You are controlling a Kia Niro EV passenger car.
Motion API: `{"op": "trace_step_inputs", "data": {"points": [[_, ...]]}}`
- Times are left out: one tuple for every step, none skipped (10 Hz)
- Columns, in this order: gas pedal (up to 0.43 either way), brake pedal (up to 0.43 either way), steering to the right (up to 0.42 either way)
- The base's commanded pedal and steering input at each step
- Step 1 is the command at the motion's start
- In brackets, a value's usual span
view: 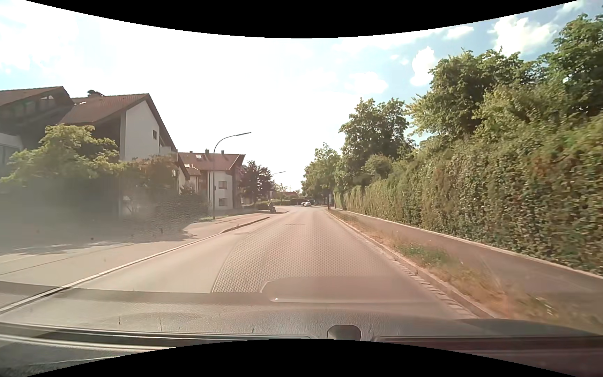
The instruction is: Follow the waypoints while adhering to traffic rules and regulations
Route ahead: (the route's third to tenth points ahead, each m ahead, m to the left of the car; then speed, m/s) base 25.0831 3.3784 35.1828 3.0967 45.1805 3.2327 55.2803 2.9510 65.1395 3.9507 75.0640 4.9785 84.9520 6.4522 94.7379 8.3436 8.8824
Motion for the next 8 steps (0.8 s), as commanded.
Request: {"op": "trace_step_inputs", "data": {"points": [[0.087, 0.006, -0.011], [0.087, 0.006, -0.01], [0.087, 0.006, -0.01], [0.087, 0.006, -0.01], [0.087, 0.006, -0.01], [0.087, 0.006, -0.01], [0.087, 0.006, -0.009], [0.087, 0.006, -0.006]]}}
